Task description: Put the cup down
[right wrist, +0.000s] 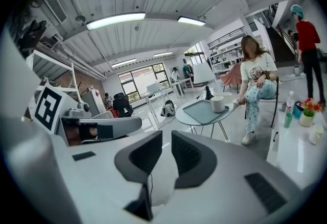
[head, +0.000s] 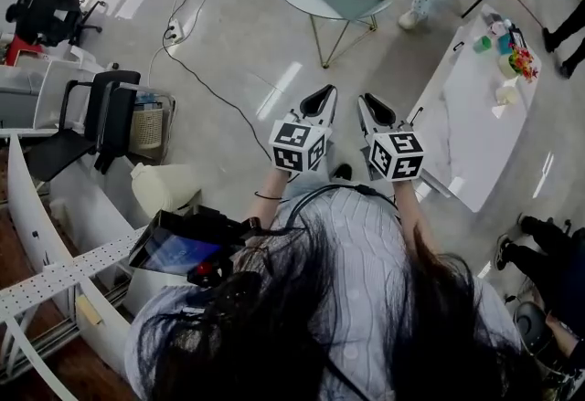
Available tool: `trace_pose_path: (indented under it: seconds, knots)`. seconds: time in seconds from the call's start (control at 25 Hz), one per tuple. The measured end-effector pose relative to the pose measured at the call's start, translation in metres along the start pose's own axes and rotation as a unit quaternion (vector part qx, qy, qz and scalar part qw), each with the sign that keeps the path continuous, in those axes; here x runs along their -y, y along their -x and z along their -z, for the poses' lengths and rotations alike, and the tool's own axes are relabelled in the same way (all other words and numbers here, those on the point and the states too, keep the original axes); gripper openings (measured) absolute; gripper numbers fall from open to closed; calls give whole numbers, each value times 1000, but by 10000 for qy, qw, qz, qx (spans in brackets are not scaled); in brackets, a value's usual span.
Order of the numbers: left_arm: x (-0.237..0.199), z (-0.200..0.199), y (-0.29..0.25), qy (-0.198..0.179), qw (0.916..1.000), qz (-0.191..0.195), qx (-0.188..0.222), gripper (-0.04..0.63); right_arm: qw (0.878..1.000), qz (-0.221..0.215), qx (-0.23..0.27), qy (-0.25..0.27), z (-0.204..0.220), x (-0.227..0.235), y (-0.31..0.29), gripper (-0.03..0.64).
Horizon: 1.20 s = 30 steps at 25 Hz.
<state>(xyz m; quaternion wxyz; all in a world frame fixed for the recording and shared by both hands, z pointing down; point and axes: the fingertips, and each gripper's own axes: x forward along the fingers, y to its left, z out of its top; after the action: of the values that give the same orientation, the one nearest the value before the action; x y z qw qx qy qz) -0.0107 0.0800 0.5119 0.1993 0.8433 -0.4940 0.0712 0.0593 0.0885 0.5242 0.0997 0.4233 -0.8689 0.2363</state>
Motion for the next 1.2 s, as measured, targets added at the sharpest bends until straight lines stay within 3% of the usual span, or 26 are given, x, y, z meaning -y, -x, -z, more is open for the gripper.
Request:
trace_pose_path:
  seconds: [0.48,1.2]
  knots:
    - [18,17,50,-106,9997,-193,90,20,9995,-286,146,-33,16,-34,35,69]
    - [27,30,63,-106,9997,-228,50,20,9993,-342,47,133,27,-43,50,55]
